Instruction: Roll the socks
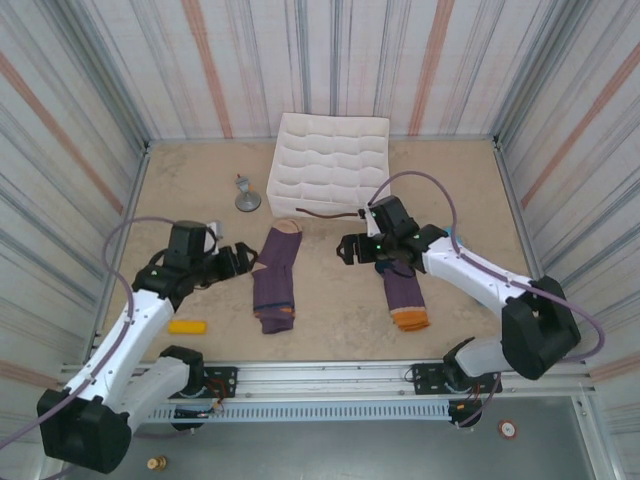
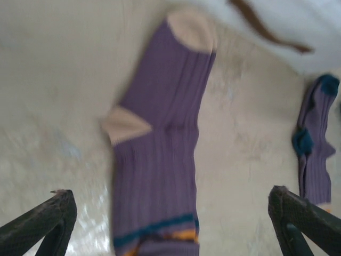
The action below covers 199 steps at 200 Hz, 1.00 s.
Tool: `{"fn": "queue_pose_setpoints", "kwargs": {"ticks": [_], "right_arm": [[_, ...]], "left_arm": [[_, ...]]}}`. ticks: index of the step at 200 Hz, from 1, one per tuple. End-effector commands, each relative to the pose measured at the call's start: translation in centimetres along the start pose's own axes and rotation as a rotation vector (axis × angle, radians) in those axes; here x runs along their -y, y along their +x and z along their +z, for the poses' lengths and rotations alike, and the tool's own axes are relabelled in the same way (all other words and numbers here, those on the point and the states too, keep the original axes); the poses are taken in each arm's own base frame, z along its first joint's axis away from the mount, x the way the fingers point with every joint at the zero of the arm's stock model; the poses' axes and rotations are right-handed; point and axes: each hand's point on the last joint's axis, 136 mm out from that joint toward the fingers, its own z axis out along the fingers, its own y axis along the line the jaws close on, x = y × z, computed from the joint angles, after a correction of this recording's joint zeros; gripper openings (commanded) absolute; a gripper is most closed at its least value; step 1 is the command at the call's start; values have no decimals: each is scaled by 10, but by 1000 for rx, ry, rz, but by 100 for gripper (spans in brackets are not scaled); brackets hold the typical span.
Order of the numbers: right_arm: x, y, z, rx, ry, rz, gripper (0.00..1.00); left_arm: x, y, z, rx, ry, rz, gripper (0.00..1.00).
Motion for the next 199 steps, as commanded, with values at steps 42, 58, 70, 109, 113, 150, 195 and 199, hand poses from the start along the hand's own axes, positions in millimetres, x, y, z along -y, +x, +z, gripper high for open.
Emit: {"fn": "queue_pose_setpoints", "kwargs": {"ticks": [42,58,70,109,113,150,195,199], "right_arm": [[-20,30,26,-94,36,-134,99],[-22,37,29,-93,29,-133,99],[-24,42,32,-99,20,-134,97],[-29,61,39,-110,51,-225,90],[-29,62,40,-108,55,-230,88],[-44,73,42,-104,-4,-276,78],[-55,84,40,-85,-48,-367,77],[-57,84,39,-81,-52,-378,77]], "left_arm": [[1,98,17,-263,27,-219,86],[1,113,20,-295,25,-242,83],[-2,124,21,-308,-1,-256,82],[-7,147,27,-303,-6,-330,71],[-7,149,28,-302,-1,-341,68],[-15,154,35,-254,18,-426,51],[-24,153,38,-216,13,-473,40],[-24,153,38,-214,13,-473,37]]}}
